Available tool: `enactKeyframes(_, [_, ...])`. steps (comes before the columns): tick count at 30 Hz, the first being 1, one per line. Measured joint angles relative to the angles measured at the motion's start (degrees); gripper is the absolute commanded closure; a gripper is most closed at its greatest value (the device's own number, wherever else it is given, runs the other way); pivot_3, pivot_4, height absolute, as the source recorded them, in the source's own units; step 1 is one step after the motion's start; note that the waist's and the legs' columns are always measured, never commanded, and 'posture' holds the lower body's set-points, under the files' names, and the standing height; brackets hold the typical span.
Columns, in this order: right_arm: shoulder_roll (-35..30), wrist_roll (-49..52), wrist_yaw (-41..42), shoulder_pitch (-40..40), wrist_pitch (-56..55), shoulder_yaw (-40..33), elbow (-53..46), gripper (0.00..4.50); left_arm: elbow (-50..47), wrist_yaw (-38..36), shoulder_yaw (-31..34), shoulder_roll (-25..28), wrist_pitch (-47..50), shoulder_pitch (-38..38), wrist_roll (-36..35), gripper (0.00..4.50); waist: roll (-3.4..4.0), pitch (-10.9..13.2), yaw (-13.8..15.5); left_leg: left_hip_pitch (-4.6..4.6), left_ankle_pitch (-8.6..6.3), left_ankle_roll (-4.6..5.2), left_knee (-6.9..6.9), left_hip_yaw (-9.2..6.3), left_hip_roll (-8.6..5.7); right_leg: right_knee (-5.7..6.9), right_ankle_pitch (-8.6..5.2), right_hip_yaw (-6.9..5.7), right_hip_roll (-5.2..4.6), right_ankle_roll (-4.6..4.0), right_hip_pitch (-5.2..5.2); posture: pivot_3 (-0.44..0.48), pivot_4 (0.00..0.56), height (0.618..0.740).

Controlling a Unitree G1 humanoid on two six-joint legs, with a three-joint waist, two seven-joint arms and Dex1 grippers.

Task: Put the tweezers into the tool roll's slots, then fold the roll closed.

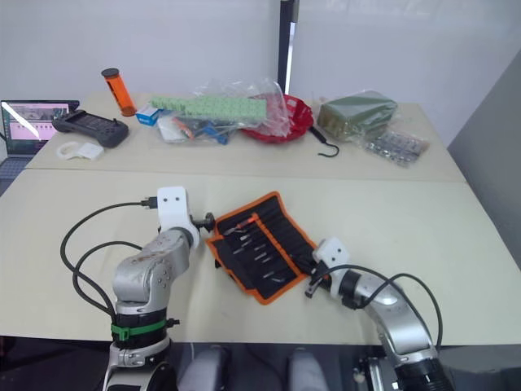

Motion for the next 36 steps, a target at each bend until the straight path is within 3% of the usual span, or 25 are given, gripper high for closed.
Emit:
enactKeyframes(5, [0.57, 0.00, -0.66, 0.11, -0.01, 0.14, -0.01, 4.50, -1.02, 0.89, 1.06, -1.71, 2.82, -0.54, 1.01, 0.02, 0.01, 0.00, -0.18, 0.04, 0.00, 0.00, -0.01, 0.00, 0.00, 0.00, 0.00, 0.00, 0.00, 0.00, 0.01, 0.000, 0.150, 0.740])
enactKeyframes(19, [0.48, -0.81, -0.42, -0.90, -0.03, 0.81, 0.80, 4.50, 0.88, 2.40, 5.28, -3.04, 1.83, -1.58, 4.05, 4.48, 0.13, -0.07, -0.22, 0.37, 0.00, -0.02, -0.01, 0.00, 0.01, -0.11, -0.13, -0.01, 0.01, 0.23, 0.42, 0.000, 0.150, 0.740])
enactKeyframes(26, [0.60, -1.52, 0.13, -1.84, -0.02, 1.39, 1.23, 4.50, 2.94, 1.11, 3.68, 2.64, -0.21, -1.18, 6.00, 4.48, 0.14, -0.08, -0.80, 0.58, 0.00, -0.02, -0.26, 0.00, 0.06, -0.36, -0.15, 0.00, 0.04, 0.26, 0.62, 0.000, 0.150, 0.740])
enactKeyframes(30, [0.92, -1.53, 0.39, -1.99, -0.40, 1.48, 1.52, 4.50, 3.81, -2.92, 3.03, 12.52, -4.00, 1.28, 7.97, 4.48, 0.14, -0.05, -1.35, 0.56, 0.00, -0.02, -0.41, -0.01, 0.06, -0.39, -0.02, -0.01, 0.03, 0.03, 0.56, 0.000, 0.150, 0.740])
enactKeyframes(36, [1.11, -1.62, 0.40, -3.17, -0.51, 1.50, 2.83, 4.50, 1.78, -19.00, 3.63, 25.03, -10.47, 2.25, 3.60, 4.48, 0.07, 0.01, -0.85, 0.51, 0.00, -0.03, -0.36, 0.01, 0.03, -0.45, 0.00, -0.05, -0.05, 0.01, 0.56, 0.000, 0.150, 0.740])
